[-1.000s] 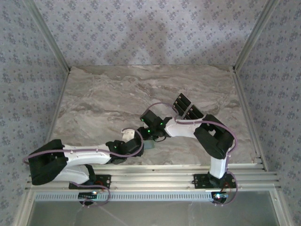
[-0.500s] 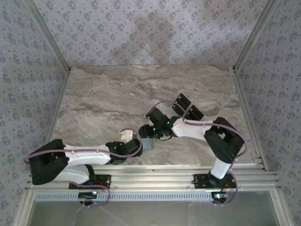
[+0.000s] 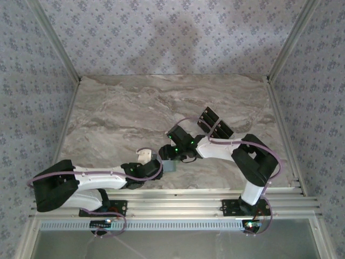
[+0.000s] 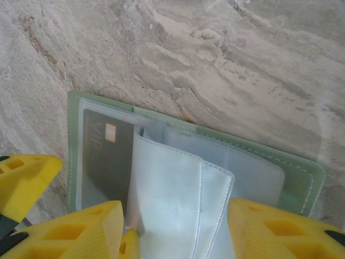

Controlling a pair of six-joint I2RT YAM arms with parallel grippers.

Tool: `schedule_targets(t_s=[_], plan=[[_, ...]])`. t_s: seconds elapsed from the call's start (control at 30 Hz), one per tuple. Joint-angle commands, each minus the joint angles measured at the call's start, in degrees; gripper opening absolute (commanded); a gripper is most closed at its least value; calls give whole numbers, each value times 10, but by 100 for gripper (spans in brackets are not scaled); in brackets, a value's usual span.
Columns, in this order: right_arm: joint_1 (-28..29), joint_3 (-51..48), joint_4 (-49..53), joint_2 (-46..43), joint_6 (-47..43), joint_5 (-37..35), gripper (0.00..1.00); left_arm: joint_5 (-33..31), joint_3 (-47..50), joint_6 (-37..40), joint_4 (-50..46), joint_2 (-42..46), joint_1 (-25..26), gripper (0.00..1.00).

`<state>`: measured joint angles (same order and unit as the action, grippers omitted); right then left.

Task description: Put the credit cards into the card holder

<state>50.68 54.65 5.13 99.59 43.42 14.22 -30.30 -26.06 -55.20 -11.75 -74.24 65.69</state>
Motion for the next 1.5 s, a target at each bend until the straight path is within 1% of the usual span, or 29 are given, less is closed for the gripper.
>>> schedule_targets(t_s=[0.0,0.47,0.77,0.9,1.47], plan=[[5,2,-9,17,11,9,55,-16,7,-7,-5,14,4,100],[15,15,-5,21,6,11,54,-16,7,-7,-4,14,4,100],[3,-5,27,-35,8,-41,55,-17,8,-7,-6,16,4,100],[0,-6,32,-49,6,-46,55,-17,8,-7,-5,16,4,100],[17,26,10,9,7,-17,54,-19,9,-8,-6,16,4,100]])
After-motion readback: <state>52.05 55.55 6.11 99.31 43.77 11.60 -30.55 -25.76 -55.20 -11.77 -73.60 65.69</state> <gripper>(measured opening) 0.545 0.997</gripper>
